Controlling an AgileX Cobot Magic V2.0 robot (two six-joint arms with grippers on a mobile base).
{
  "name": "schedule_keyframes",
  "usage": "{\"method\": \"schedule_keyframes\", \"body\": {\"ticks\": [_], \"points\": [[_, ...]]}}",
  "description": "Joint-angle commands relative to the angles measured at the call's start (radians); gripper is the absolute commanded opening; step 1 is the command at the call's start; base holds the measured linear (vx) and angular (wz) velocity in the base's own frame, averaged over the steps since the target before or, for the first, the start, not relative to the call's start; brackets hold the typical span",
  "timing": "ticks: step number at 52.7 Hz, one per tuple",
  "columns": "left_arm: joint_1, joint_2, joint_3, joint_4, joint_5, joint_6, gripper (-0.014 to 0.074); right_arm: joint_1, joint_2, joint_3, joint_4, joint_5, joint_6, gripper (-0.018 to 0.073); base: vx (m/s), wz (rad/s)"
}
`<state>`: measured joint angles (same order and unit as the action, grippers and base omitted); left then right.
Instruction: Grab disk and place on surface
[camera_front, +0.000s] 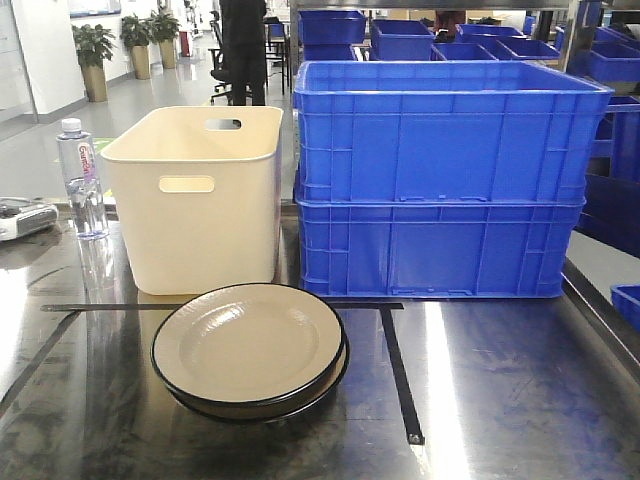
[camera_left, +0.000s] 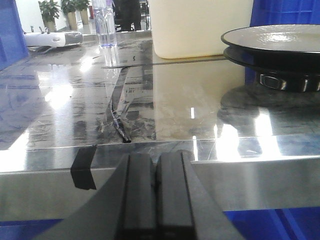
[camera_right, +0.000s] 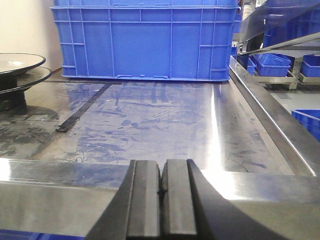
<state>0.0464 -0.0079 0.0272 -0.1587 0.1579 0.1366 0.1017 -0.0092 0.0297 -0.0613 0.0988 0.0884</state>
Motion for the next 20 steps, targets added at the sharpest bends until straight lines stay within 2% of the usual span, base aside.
{"method": "schedule_keyframes", "body": {"ticks": [1, 20], "points": [[-0.007, -0.017, 0.014, -0.001, -0.083, -0.004, -0.0001, -0.007, -0.013, 0.019, -0.006, -0.074, -0.008, -0.0009, 0.0, 0.0], [-0.007, -0.017, 0.014, -0.001, -0.083, -0.004, -0.0001, -0.007, -0.013, 0.019, -0.006, -0.074, -0.008, -0.0009, 0.0, 0.0]]}}
